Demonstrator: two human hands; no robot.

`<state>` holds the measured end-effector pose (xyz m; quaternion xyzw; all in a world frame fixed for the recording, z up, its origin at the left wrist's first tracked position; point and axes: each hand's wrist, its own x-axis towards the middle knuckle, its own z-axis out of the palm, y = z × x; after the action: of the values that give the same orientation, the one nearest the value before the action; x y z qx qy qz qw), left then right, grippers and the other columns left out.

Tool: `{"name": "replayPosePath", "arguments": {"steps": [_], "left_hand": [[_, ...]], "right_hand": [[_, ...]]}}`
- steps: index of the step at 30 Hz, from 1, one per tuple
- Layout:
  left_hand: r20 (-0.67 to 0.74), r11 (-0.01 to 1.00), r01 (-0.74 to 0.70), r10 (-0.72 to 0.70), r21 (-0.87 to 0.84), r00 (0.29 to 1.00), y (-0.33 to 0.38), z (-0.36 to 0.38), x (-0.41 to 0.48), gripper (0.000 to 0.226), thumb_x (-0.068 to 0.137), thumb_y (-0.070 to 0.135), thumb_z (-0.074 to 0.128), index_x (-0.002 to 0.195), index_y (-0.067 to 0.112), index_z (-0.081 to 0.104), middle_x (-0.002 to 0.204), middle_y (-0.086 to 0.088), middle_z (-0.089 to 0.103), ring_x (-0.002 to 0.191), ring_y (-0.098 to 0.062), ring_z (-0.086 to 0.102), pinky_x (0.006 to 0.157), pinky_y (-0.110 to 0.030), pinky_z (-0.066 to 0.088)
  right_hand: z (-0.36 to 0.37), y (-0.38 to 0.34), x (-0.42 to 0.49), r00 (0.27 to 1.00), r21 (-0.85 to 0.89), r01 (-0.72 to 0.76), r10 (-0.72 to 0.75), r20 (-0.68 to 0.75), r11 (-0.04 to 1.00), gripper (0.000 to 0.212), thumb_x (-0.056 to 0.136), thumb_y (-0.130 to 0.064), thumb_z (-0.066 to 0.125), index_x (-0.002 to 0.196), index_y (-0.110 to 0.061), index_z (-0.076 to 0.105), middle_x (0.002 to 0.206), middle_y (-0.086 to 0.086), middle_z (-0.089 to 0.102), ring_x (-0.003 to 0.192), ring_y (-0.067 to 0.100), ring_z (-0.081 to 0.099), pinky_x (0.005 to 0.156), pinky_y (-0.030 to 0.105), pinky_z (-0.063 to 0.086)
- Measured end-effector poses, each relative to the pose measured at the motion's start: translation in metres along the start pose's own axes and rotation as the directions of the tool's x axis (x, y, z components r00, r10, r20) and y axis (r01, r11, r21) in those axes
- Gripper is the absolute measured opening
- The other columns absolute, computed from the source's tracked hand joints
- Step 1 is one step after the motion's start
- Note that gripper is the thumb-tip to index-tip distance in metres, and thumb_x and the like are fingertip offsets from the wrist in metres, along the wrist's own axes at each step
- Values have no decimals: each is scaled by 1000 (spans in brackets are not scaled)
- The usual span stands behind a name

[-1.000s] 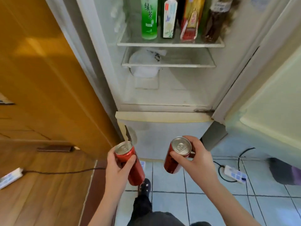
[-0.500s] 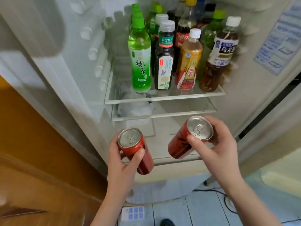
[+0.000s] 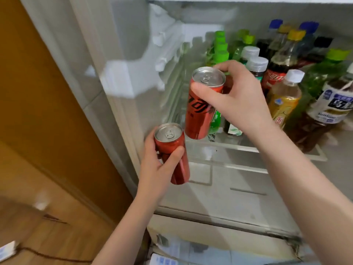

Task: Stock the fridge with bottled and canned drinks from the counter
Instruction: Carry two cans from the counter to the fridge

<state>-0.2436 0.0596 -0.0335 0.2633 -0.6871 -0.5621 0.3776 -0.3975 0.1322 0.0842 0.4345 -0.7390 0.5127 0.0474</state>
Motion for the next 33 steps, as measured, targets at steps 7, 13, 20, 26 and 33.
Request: {"name": "replayPosePath", "arguments": {"steps": [7, 13, 20, 26, 33], "left_hand": [[11, 1000, 9, -9, -24, 1000, 3, 3, 8, 56, 86, 21, 66, 128, 42, 36, 129, 12, 52, 113, 7, 52, 84, -1, 41], [38, 999, 13, -12, -33, 999, 1, -2, 7, 62, 85, 20, 66, 139, 28, 36, 129, 12, 53, 112, 9, 52, 87, -1, 41], [45, 1000, 2, -1, -18, 999, 0, -2, 6, 56, 84, 24, 66, 129, 43, 37, 125, 19, 53, 111, 12, 50, 82, 2, 40], [46, 999, -6, 8, -35, 999, 0, -3, 6, 49, 84, 24, 66, 118, 48, 41, 119, 24, 54, 107, 16, 51, 78, 2, 39], [27, 999, -11, 13, -50, 1000, 1, 2, 13, 57, 84, 23, 67, 131, 37, 38, 122, 20, 54, 108, 11, 51, 80, 1, 42]], "right_hand": [[42, -2, 38, 993, -134, 16, 0, 117, 991, 60, 66, -55, 75, 106, -16, 54, 90, -7, 56, 87, 12, 56, 67, 22, 37], [57, 2, 60, 934, -315, 33, 83, 349, 949, 60, 79, -53, 64, 112, -6, 47, 98, 6, 58, 91, 24, 57, 64, 28, 37], [66, -12, 81, 810, -573, 218, 181, 558, 790, 45, 85, -49, 60, 64, -14, 40, 66, 0, 44, 56, 13, 41, 46, 28, 26], [62, -29, 112, 719, -672, 310, 296, 628, 673, 45, 79, -50, 65, 62, -11, 49, 63, 3, 53, 52, 19, 50, 48, 25, 34], [66, -29, 135, 687, -744, 378, 371, 624, 552, 40, 81, -44, 67, 85, -5, 57, 75, 6, 55, 58, 20, 50, 50, 25, 39]]}}
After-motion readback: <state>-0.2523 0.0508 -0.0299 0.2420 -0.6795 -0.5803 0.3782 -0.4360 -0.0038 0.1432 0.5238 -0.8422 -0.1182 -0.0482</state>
